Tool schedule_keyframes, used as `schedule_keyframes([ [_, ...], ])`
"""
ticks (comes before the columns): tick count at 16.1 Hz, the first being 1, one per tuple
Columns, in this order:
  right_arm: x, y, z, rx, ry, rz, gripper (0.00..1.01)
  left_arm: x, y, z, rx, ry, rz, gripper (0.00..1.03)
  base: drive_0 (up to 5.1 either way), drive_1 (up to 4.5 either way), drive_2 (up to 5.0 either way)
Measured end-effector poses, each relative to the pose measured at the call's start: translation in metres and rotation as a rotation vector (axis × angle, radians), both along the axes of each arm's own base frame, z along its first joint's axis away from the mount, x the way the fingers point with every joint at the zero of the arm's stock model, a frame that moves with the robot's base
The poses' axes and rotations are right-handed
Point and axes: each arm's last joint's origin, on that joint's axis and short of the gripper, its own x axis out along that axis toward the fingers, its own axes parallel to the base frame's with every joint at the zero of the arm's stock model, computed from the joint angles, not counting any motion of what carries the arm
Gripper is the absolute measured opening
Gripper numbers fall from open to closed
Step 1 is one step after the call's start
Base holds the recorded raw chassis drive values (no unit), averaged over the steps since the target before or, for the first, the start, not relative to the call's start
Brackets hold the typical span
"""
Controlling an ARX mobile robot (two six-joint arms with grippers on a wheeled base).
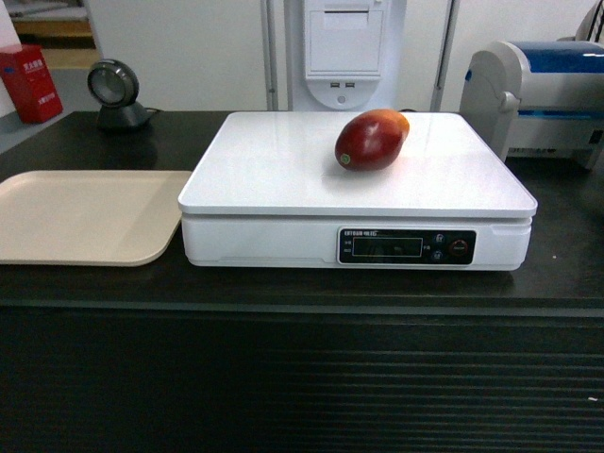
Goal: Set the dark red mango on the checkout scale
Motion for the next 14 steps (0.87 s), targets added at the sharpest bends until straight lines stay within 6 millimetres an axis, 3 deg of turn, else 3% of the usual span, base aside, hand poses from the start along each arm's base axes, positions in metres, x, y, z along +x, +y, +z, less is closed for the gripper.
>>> schedule_keyframes([
  [14, 0.0000, 0.0000, -0.0002, 0.000, 0.002, 0.000, 0.98, 0.0000, 0.0000, -0.0002, 0.000, 0.002, -0.001, 0.98, 0.0, 0.00, 0.0],
])
